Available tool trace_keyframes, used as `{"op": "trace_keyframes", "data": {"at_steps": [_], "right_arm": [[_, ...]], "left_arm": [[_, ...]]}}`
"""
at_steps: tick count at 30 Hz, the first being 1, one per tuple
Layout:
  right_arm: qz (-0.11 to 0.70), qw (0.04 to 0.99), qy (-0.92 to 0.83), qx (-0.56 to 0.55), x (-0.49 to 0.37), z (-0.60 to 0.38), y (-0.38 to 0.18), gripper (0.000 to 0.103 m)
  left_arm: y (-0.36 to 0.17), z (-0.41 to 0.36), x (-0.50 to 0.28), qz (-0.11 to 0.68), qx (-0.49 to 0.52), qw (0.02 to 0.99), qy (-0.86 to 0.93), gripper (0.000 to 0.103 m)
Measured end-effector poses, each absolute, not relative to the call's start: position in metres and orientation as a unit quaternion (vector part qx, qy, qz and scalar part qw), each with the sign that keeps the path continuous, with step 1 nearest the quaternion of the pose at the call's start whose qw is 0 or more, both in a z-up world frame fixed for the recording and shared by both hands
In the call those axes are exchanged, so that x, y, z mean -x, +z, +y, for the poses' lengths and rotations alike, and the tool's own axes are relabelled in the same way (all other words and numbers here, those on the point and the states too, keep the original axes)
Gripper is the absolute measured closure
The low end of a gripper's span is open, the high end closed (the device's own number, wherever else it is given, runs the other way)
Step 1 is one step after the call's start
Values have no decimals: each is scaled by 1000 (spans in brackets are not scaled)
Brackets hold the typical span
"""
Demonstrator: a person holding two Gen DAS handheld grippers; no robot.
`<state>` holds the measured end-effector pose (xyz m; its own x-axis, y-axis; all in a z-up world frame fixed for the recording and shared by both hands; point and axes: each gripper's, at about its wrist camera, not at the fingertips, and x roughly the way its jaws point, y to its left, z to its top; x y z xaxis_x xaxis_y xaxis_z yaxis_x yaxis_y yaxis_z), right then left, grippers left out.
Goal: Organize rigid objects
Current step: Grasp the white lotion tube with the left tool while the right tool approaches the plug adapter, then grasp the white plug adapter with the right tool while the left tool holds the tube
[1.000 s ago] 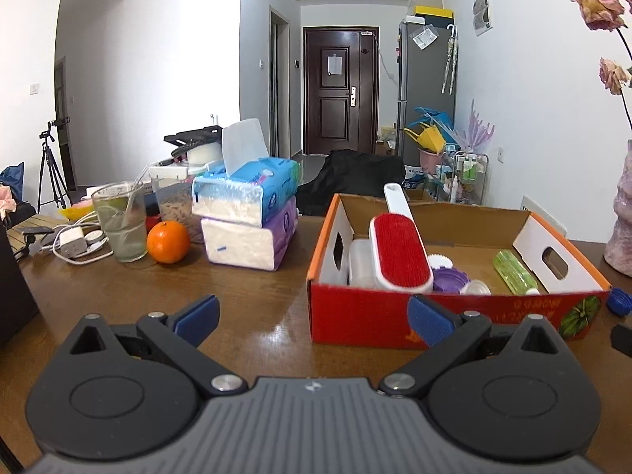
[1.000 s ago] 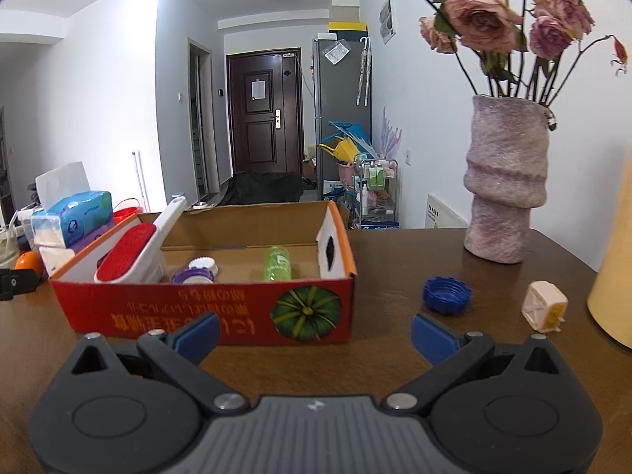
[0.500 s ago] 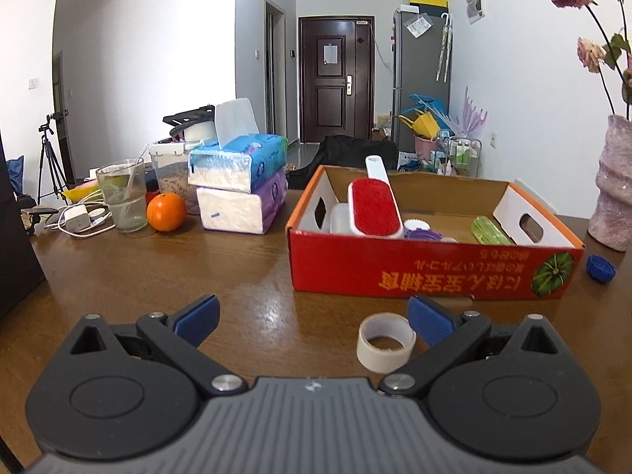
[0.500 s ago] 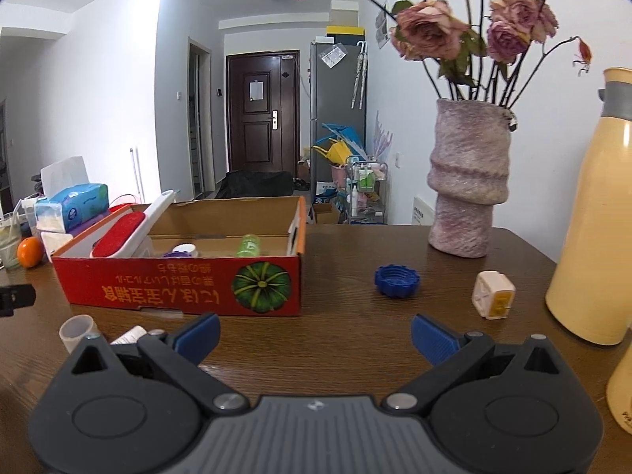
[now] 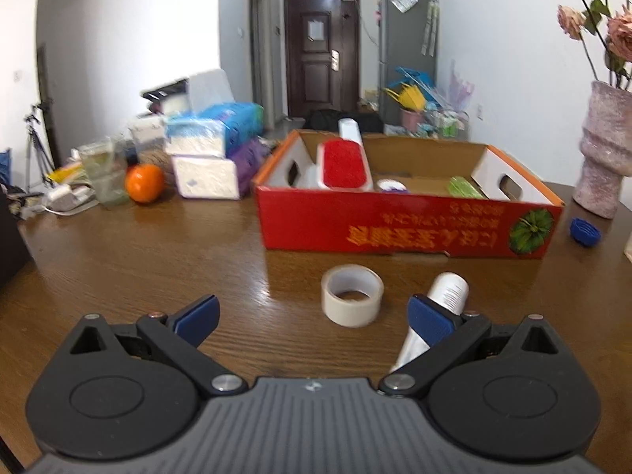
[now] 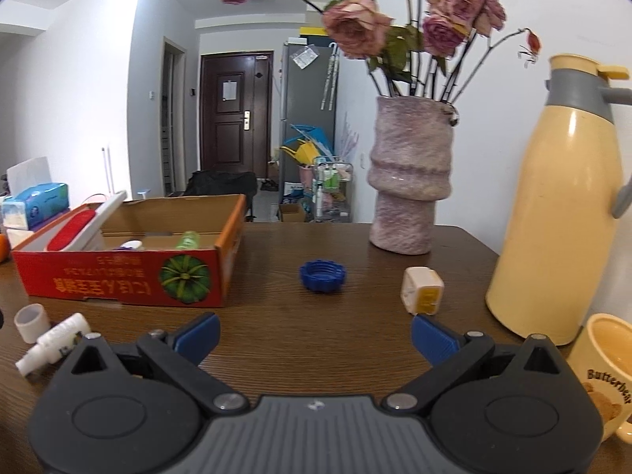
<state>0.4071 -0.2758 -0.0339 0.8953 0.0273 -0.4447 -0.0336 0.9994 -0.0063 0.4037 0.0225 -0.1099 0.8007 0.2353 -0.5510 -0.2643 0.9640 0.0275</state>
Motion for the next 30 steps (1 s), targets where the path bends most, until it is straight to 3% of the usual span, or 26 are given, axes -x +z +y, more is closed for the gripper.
{"op": "trace_keyframes", "data": {"at_steps": [11, 14, 21, 24, 28, 30], "right_arm": [[253, 967, -26, -1, -428, -314, -48, 0], [259, 965, -40, -7, -434, -325, -52, 0], [262, 963, -59, -19, -452, -348, -60, 0], [263, 962, -63, -25, -460, -355, -63, 0], [263, 962, -64, -32, -468, -361, -65, 0], [264, 962, -64, -32, -472, -362, -66, 0]], "left_arm": [[-126, -14, -420, 321, 4, 944, 71, 1], [-130, -27, -429, 329, -9, 943, 57, 8], [-136, -47, -452, 347, -16, 937, 39, 39], [-139, -48, -463, 355, -9, 934, 40, 47], [-141, -49, -474, 362, -1, 931, 40, 69], [-141, -50, -477, 361, -1, 932, 40, 70]]}}
